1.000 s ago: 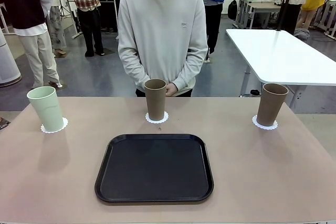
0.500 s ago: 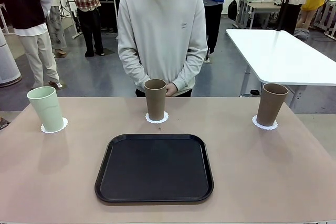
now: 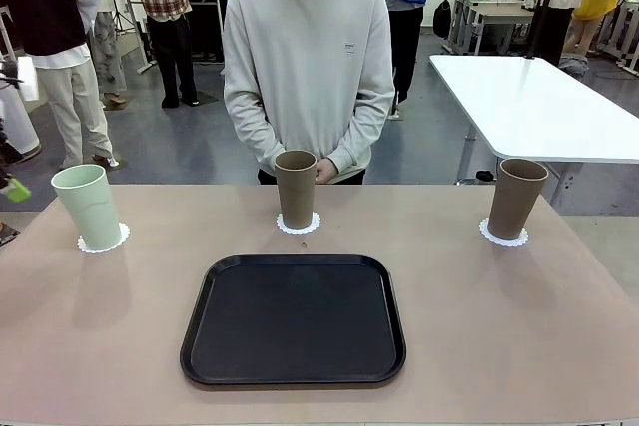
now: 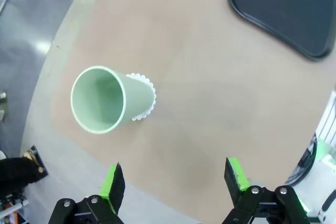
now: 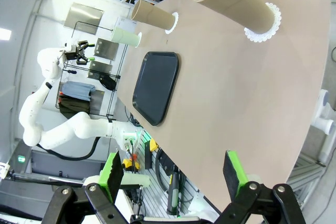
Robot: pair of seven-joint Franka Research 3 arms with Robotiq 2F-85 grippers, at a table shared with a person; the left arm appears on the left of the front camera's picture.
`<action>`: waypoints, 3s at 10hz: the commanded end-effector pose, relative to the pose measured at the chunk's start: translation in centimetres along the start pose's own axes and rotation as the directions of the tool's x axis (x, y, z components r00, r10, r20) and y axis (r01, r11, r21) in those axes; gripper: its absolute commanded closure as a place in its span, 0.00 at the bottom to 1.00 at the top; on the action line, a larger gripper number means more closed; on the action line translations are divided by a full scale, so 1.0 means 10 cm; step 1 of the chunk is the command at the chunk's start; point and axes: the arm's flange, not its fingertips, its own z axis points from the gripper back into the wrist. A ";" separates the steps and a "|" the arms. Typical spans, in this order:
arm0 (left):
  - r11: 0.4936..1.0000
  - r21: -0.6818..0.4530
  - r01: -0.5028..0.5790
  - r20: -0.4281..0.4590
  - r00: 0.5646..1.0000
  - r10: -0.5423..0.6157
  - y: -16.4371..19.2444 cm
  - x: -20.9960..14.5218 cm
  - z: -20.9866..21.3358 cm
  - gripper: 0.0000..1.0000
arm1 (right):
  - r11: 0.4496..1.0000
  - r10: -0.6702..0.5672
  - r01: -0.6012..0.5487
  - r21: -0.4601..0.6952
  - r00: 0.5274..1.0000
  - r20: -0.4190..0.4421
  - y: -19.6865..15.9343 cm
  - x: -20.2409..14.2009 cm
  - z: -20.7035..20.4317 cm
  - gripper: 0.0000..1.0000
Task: Place coasters on the table and set cups on them.
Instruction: Take one Reusable plastic cup from the Flat Tray and place it on a coaster set by the human.
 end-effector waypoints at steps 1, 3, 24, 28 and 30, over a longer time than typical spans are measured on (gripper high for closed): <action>0.999 -0.008 -0.040 -0.014 0.999 0.040 0.09 0.05 -0.04 0.00 | 1.000 0.001 -0.001 -0.001 1.000 0.004 0.01 -0.01 0.00 0.00; 1.000 0.000 0.000 0.000 1.000 0.000 0.00 0.00 0.00 0.00 | 1.000 0.001 -0.001 -0.001 1.000 0.004 0.01 -0.01 0.00 0.00; 0.376 -0.901 -0.215 0.190 0.582 0.791 0.64 -2.35 -0.21 0.00 | 1.000 0.001 -0.001 -0.001 1.000 0.004 0.01 -0.01 0.00 0.00; 0.379 -0.885 -0.272 0.183 0.546 0.818 0.69 -2.42 -0.20 0.00 | 1.000 0.001 -0.001 -0.001 1.000 0.004 0.01 -0.01 0.00 0.00; 0.367 -0.892 -0.264 0.169 0.559 0.812 0.66 -2.51 -0.27 0.00 | 1.000 0.001 -0.001 -0.001 1.000 0.004 0.01 -0.01 0.00 0.00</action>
